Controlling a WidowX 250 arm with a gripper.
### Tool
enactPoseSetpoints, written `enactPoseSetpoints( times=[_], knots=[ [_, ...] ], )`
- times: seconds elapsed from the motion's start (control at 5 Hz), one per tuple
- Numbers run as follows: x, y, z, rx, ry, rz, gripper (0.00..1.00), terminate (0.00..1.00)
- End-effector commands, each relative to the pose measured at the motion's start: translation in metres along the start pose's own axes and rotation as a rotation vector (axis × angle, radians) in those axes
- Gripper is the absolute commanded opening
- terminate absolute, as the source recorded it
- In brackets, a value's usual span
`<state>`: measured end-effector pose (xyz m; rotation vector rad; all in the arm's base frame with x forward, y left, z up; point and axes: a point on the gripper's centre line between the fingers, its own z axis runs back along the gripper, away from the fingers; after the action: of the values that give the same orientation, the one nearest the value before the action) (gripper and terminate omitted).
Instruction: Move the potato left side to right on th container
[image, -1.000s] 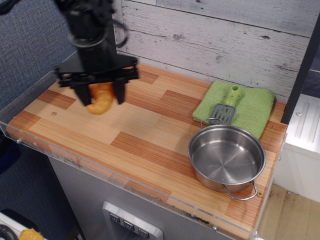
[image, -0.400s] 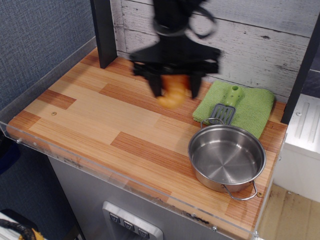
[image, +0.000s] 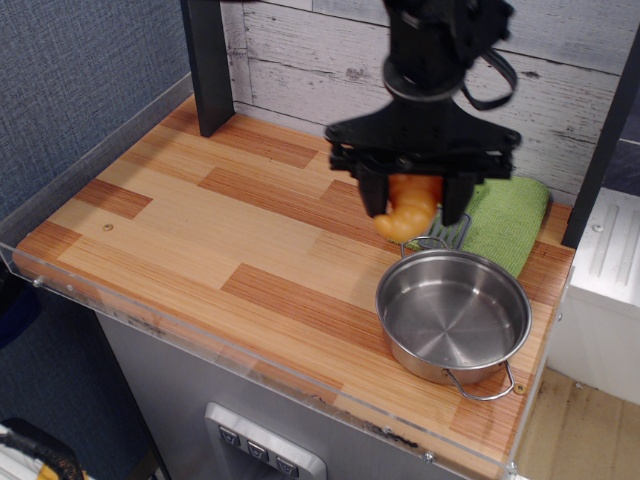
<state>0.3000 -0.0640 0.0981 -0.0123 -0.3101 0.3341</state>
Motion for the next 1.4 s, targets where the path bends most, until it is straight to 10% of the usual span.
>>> enactPoseSetpoints(
  times=[0.0,1.2],
  knots=[
    [-0.023,-0.022,-0.008,-0.031,0.007,-0.052,0.00,0.00],
    [-0.041,-0.041,-0.057,-0.035,0.069,-0.082,0.00,0.00]
  ],
)
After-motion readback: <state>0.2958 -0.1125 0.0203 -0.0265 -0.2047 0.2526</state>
